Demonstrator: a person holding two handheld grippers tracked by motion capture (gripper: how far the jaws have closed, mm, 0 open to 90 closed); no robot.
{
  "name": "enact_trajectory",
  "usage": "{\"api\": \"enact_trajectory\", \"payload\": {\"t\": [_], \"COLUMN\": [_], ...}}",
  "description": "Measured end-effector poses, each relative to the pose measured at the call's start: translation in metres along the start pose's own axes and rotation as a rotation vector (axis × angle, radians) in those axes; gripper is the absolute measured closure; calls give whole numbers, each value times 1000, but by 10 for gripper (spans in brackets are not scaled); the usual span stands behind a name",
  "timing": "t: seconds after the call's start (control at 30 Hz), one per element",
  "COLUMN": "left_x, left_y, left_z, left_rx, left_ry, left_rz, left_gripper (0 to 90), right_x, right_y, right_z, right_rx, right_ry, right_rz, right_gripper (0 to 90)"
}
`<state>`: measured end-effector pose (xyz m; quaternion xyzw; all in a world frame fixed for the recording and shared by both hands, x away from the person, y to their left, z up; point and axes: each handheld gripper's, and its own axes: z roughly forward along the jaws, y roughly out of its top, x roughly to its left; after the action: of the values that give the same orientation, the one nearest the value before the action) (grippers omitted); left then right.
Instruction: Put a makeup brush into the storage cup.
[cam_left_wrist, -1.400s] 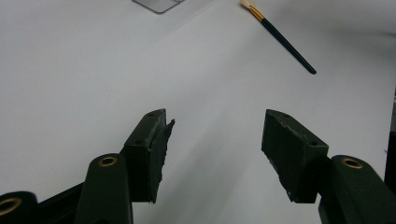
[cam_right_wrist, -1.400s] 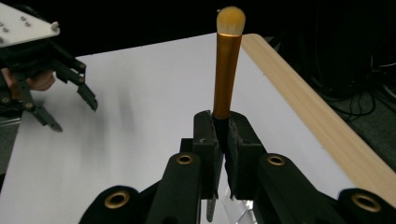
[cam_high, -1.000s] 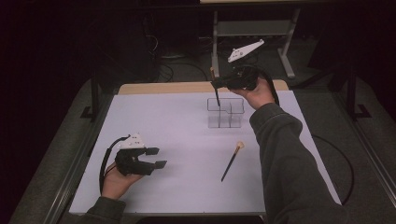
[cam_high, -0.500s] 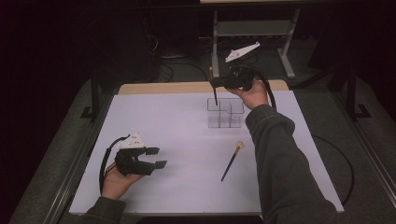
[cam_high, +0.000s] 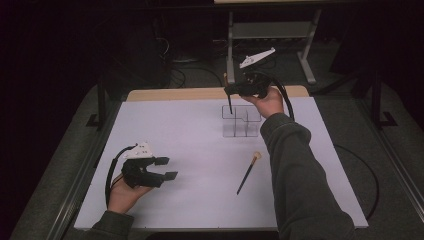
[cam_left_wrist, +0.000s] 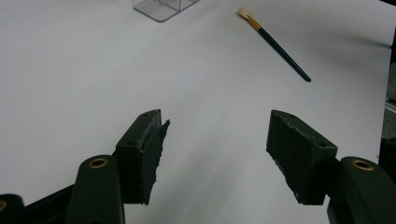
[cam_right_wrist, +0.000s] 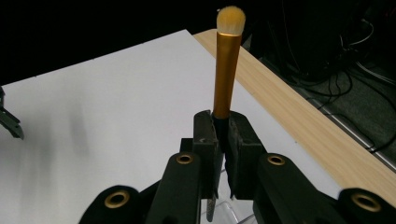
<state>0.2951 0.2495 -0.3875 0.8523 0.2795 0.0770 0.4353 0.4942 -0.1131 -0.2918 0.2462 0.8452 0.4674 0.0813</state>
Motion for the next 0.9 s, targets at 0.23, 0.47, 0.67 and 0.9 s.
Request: {"api": "enact_trajectory", "payload": {"t": [0.23, 0.47, 0.67, 0.9], "left_x": [0, 1, 1, 2], "left_y": [0, -1, -1, -1], "left_z": [0, 1, 1, 0], "left_rx": [2, 5, 6, 2], "left_ry": [4, 6, 8, 10], "left_rz": [0, -5, -7, 3], "left_gripper": [350, 343, 342, 335], "right_x": [-2, -3, -2, -2], "right_y": [-5, -11, -13, -19], "right_z": [3, 6, 10, 14], "right_rx": [8, 8, 17, 25], "right_ry": [-12, -12, -12, -17], "right_rz": [3, 19, 19, 27], "right_gripper": [826, 825, 825, 825]}}
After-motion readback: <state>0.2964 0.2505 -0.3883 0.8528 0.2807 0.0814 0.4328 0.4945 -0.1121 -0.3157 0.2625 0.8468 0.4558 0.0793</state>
